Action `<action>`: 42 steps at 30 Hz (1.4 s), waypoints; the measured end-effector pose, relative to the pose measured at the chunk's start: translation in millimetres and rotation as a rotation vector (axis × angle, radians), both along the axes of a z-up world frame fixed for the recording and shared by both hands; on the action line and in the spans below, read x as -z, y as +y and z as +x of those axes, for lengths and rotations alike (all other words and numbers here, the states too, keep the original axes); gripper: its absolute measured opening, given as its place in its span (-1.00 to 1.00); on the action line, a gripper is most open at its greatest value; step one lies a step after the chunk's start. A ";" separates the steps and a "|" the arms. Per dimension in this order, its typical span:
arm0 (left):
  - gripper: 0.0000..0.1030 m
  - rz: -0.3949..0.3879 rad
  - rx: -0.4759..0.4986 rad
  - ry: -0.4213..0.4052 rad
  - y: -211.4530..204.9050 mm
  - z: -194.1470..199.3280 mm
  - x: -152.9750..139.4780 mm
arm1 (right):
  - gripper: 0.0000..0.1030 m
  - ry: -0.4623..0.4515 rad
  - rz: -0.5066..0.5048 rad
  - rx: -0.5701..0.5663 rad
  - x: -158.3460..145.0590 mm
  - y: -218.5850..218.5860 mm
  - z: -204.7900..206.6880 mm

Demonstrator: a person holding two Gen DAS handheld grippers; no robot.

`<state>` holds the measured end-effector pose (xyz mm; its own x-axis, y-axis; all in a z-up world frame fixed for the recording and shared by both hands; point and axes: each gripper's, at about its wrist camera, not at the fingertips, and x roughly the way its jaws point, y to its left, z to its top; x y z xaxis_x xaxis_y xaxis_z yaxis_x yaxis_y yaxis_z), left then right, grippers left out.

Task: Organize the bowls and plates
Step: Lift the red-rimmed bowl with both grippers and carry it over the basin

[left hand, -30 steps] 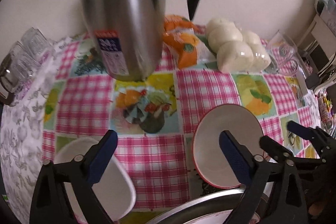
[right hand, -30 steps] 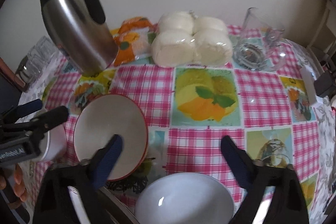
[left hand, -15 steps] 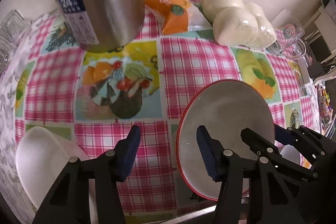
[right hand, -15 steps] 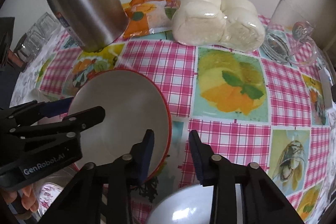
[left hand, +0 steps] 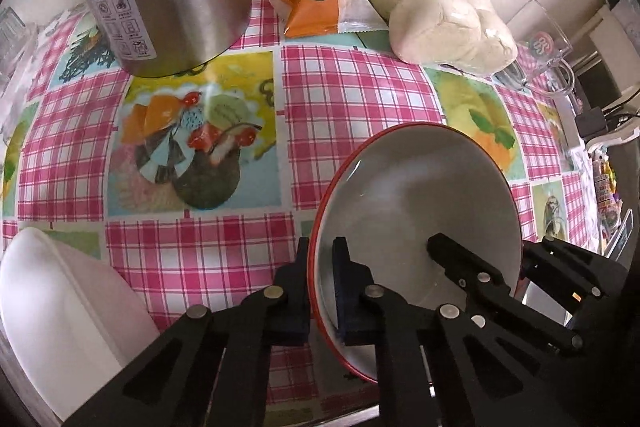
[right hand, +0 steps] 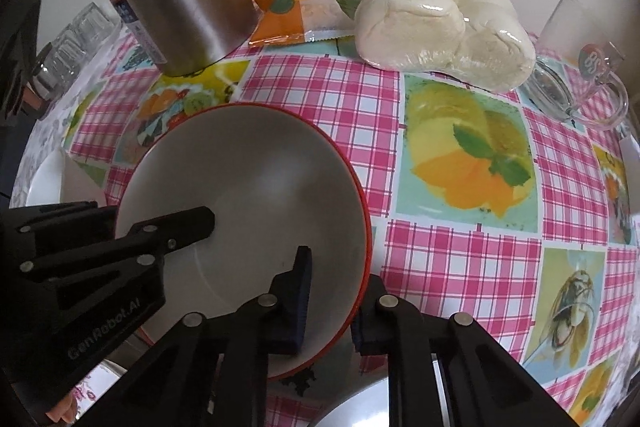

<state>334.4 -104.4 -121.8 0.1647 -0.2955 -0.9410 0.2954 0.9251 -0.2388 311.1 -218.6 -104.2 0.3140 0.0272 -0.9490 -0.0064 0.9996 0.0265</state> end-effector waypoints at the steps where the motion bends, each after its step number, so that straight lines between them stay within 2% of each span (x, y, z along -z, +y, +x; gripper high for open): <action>1: -0.81 -0.004 -0.001 -0.002 -1.9 -1.0 -0.1 | -0.67 -0.004 0.000 0.006 0.1 -0.2 -0.1; 10: -0.81 -0.017 0.009 -0.039 -22.1 0.4 -19.1 | -0.75 -0.038 0.023 0.070 -10.3 -23.7 -2.0; 16: -0.81 -0.072 -0.018 -0.059 -24.7 -1.0 -39.7 | -0.76 -0.083 0.049 0.095 -34.1 -37.2 -11.6; 20: -0.81 -0.065 -0.020 -0.098 -21.9 -9.1 -57.1 | -0.76 -0.106 0.065 0.091 -54.3 -36.6 -23.8; 31: -0.81 -0.098 -0.080 -0.172 0.1 -61.6 -97.2 | -0.76 -0.165 0.096 0.101 -95.4 -17.7 -72.8; 42: -0.81 -0.097 -0.128 -0.224 28.8 -125.3 -110.5 | -0.76 -0.179 0.163 0.114 -99.8 -1.8 -130.1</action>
